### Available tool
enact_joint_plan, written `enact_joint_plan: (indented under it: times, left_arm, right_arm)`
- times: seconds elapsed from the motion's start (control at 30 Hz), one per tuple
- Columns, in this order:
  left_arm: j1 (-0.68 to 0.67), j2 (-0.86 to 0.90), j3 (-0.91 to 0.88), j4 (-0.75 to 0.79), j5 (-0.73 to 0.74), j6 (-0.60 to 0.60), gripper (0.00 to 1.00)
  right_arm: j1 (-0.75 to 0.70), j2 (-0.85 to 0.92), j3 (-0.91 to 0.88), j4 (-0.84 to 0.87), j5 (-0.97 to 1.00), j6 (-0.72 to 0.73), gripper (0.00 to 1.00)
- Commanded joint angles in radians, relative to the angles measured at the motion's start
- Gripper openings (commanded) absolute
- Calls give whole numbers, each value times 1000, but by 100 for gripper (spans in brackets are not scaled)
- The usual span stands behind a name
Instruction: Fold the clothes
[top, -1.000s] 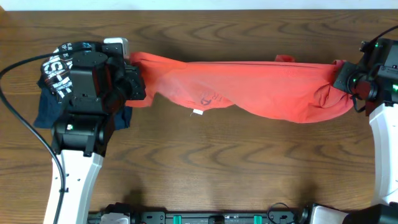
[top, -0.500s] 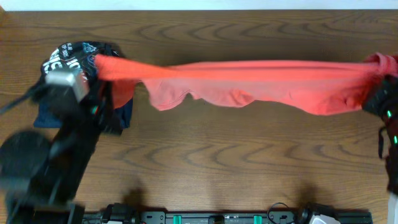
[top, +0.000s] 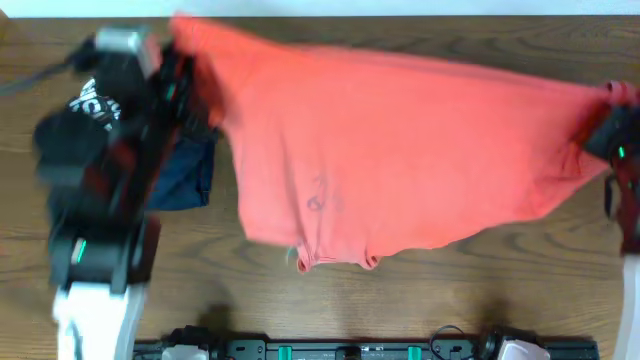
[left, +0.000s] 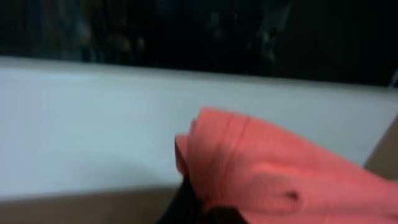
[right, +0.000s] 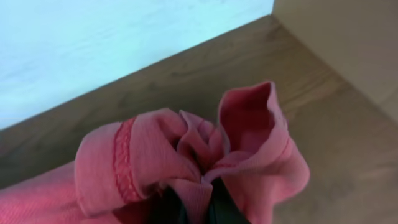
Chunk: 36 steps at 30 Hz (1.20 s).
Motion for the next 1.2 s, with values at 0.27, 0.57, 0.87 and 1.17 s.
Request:
enact_joint_plan:
  times: [0.27,0.57,0.87,1.17]
  left_arm:
    - [34,523,11,251,-29,-77,85]
    - [33,424,11,-278,156,-78,98]
    - [-101,336,-10,-1024,269,-79,98]
    - [-335,336,-288,-816,268,-351,99]
  right_arm:
    - [-39,420,-5,248,50,105,49]
    - [-39,385,-5,31,52,18,54]
    - [-40,378,-6,-106,83,3,55]
    - [-39,378,-6,-124,82,3,56]
